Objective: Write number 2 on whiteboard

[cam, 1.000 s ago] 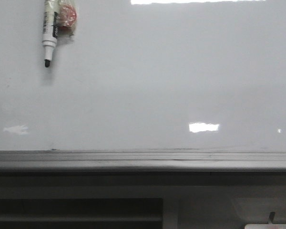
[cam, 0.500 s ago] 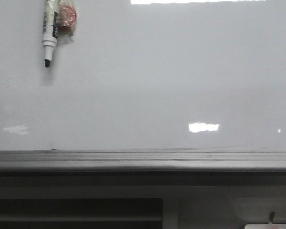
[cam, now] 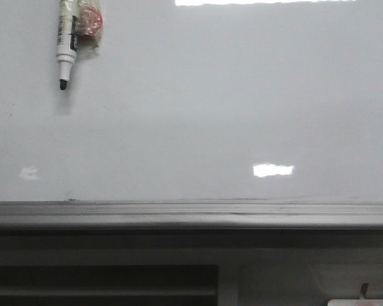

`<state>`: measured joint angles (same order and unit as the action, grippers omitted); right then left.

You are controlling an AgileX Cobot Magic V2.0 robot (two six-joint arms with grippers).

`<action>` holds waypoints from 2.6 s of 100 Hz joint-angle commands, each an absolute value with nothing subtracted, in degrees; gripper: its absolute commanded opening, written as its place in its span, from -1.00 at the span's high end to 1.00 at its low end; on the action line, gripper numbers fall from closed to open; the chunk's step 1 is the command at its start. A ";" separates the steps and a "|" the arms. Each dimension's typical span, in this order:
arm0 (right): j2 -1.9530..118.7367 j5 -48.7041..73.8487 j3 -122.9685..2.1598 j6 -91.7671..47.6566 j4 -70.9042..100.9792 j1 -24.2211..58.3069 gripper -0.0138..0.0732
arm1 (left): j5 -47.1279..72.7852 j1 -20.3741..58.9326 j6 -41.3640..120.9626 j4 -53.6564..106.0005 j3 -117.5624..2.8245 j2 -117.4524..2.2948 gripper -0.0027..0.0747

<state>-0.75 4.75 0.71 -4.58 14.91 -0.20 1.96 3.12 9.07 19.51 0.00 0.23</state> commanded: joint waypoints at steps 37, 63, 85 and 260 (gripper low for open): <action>0.87 9.09 -4.97 -6.75 31.44 -0.55 0.83 | 4.40 2.93 8.98 44.78 -5.61 0.97 0.98; 16.45 24.50 -17.99 -13.77 30.30 0.34 0.83 | 21.45 3.47 16.46 37.97 -18.28 -9.56 0.98; 24.57 25.75 -24.02 -16.83 30.30 5.60 0.80 | 17.22 13.41 18.33 38.99 -21.79 -16.32 0.98; 26.44 25.89 -25.67 -16.83 33.46 7.93 -0.22 | 1.08 35.48 19.83 36.05 -39.69 -62.03 0.98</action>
